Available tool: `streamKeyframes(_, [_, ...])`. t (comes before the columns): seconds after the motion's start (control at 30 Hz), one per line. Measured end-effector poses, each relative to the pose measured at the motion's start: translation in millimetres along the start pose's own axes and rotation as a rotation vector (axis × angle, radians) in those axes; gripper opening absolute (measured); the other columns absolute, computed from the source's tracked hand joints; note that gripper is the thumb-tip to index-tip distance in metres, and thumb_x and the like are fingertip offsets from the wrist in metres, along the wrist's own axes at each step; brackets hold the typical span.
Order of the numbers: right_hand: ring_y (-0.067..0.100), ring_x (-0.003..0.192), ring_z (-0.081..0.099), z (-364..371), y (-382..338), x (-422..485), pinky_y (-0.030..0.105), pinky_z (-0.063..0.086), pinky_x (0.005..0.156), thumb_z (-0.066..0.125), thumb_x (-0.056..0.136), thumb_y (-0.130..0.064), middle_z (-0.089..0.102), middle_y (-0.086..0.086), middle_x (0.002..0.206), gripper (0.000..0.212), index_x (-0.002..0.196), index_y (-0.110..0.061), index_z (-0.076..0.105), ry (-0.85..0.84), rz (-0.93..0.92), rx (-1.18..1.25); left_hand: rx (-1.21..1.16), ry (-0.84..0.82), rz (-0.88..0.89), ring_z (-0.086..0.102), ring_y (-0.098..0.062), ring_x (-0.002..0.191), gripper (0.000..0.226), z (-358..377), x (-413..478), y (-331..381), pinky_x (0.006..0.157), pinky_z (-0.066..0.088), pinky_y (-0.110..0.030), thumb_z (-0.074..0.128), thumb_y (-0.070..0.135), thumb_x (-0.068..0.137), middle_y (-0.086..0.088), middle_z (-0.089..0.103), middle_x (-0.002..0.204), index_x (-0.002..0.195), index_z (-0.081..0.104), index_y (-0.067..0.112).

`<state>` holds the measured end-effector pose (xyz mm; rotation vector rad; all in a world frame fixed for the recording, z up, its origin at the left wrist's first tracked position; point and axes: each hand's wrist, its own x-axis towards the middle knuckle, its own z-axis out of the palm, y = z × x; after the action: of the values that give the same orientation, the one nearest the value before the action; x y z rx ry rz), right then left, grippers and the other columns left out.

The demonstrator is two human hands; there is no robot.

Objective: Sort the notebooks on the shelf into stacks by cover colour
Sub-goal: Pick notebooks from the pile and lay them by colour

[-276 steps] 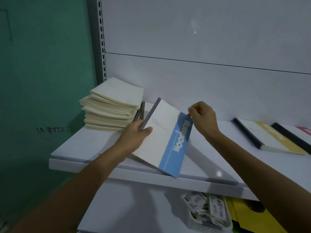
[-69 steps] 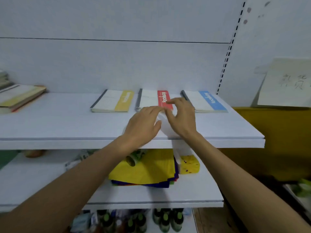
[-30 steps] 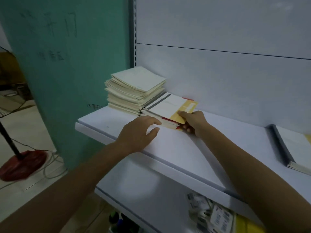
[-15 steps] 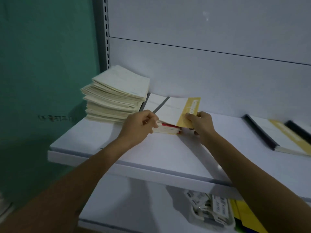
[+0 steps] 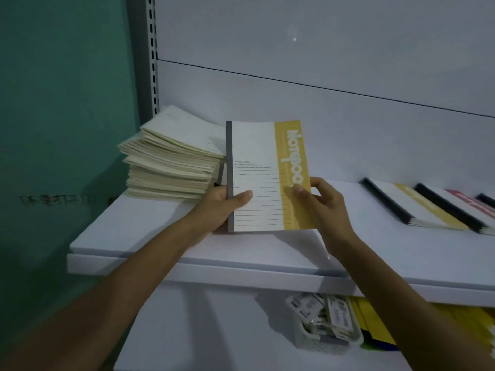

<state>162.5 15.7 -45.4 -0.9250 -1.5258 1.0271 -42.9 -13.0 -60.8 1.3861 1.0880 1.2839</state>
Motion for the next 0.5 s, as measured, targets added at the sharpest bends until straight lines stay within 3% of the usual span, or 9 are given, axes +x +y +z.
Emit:
streamKeyframes(0.1, [0.014, 0.057, 0.057, -2.7, 10.7, 14.6, 0.028, 0.042, 0.053, 0.047, 0.096, -0.043, 0.064, 0.001, 0.065, 0.035, 0.082, -0.016, 0.065, 0.161, 0.093, -0.038, 0.012, 0.029, 0.101, 0.064, 0.002, 0.100, 0.023, 2.0, -2.9, -0.4, 0.081, 0.051, -0.013, 0.052, 0.018, 0.096, 0.020, 0.067, 0.106, 0.112, 0.059, 0.032])
streamKeyframes(0.27, [0.021, 0.069, 0.062, -9.4, 25.6, 53.9, 0.028, 0.043, 0.055, 0.052, 0.095, -0.039, 0.069, 0.006, 0.079, 0.032, 0.093, -0.010, 0.064, 0.240, 0.173, -0.190, 0.011, 0.203, 0.270, 0.063, 0.000, 0.104, 0.021, -5.0, -4.4, 13.6, 0.086, 0.050, -0.016, 0.053, 0.022, 0.094, 0.019, 0.067, 0.108, 0.110, 0.057, 0.035])
streamKeyframes(0.33, [0.020, 0.073, 0.062, -3.6, 28.4, 70.1, 0.029, 0.045, 0.057, 0.057, 0.090, -0.043, 0.069, 0.008, 0.092, 0.037, 0.104, -0.009, 0.060, 0.221, 0.219, -0.256, 0.026, 0.281, 0.332, 0.063, 0.002, 0.103, 0.021, -10.8, -7.9, 21.5, 0.083, 0.049, -0.014, 0.056, 0.023, 0.093, 0.019, 0.067, 0.107, 0.111, 0.056, 0.034])
streamKeyframes(0.43, [0.020, 0.078, 0.061, 16.4, 31.4, 81.7, 0.028, 0.042, 0.058, 0.063, 0.082, -0.052, 0.065, 0.012, 0.106, 0.064, 0.126, -0.011, 0.044, 0.110, 0.342, -0.309, 0.080, 0.342, 0.388, 0.063, 0.006, 0.098, 0.021, -22.7, -18.8, 32.9, 0.077, 0.050, -0.010, 0.057, 0.023, 0.092, 0.025, 0.067, 0.100, 0.109, 0.056, 0.035])
streamKeyframes(0.5, [0.020, 0.072, 0.060, 29.3, 36.7, 81.9, 0.027, 0.044, 0.058, 0.066, 0.081, -0.046, 0.067, 0.011, 0.091, 0.049, 0.109, -0.007, 0.055, 0.038, 0.353, -0.335, 0.117, 0.363, 0.410, 0.062, 0.008, 0.097, 0.022, -32.2, -25.9, 41.5, 0.075, 0.050, -0.009, 0.057, 0.024, 0.091, 0.028, 0.067, 0.098, 0.109, 0.056, 0.036])
